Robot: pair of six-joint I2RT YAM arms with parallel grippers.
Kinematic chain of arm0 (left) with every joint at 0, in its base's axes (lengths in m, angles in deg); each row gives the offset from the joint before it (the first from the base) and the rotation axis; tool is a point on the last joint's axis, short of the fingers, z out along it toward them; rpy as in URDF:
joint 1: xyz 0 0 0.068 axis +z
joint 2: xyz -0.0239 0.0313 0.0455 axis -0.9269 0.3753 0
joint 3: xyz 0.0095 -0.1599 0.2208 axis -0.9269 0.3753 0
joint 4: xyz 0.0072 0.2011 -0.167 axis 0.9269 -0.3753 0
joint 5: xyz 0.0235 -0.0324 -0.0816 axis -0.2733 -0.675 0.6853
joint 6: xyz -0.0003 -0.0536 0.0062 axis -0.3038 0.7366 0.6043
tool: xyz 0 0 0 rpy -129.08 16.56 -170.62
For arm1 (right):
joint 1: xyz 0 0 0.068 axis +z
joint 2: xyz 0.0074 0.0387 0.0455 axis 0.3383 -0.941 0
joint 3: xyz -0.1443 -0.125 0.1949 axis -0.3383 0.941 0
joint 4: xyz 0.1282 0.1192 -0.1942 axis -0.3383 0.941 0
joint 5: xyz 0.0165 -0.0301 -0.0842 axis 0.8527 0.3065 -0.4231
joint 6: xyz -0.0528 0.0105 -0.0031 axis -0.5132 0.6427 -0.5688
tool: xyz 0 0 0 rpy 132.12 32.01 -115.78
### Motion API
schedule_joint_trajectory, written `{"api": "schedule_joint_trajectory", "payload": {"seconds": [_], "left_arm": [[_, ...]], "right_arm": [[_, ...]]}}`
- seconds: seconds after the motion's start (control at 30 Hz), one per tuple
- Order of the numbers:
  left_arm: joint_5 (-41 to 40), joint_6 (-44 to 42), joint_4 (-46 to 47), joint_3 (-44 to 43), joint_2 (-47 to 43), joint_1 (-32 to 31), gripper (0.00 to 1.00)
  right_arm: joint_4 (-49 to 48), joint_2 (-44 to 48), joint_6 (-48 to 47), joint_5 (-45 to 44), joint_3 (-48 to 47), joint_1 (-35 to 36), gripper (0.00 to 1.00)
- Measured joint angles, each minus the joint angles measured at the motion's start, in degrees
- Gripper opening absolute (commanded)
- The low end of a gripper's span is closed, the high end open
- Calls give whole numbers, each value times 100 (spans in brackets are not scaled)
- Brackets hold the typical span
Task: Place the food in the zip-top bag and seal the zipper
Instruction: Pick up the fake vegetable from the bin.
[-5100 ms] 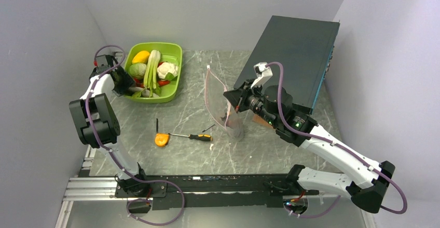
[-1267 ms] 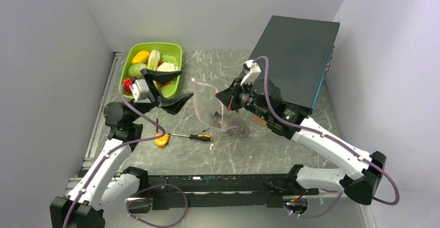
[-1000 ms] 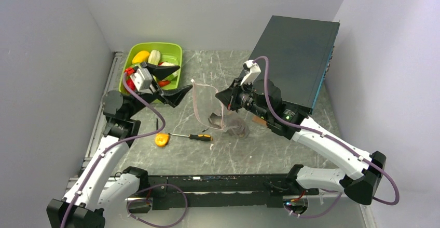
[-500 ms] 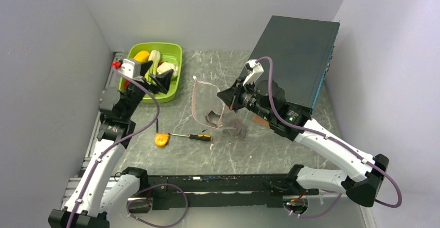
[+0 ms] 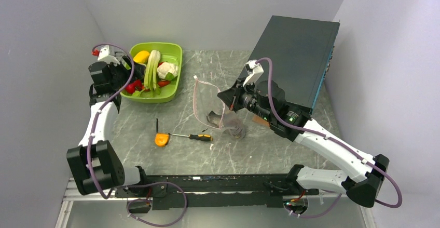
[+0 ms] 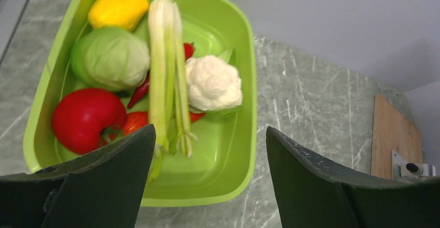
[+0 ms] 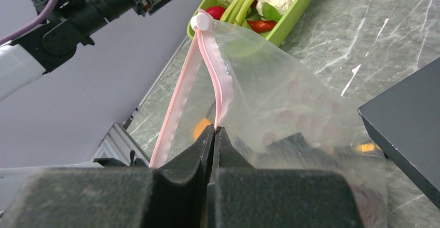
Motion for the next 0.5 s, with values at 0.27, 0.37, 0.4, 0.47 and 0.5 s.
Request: {"api": "schedule_joint_trajectory", "payload": {"seconds": [0.27, 0.37, 0.4, 0.47, 0.5], "left_arm": [[35, -52, -409, -190, 566, 402, 81], [-46, -245, -785, -619, 1016, 404, 83], [-70, -291, -844, -699, 1132, 404, 84], [-162, -361, -964, -761, 1303, 402, 84], [-225, -404, -1040, -761, 1360, 404, 84]], "right_arm": [[-44, 11, 7, 2, 42, 0, 0], [-50, 44, 9, 4, 61, 0, 0], [-50, 57, 9, 7, 66, 0, 0], [-46, 83, 9, 9, 72, 0, 0], [-44, 94, 11, 11, 72, 0, 0]]}}
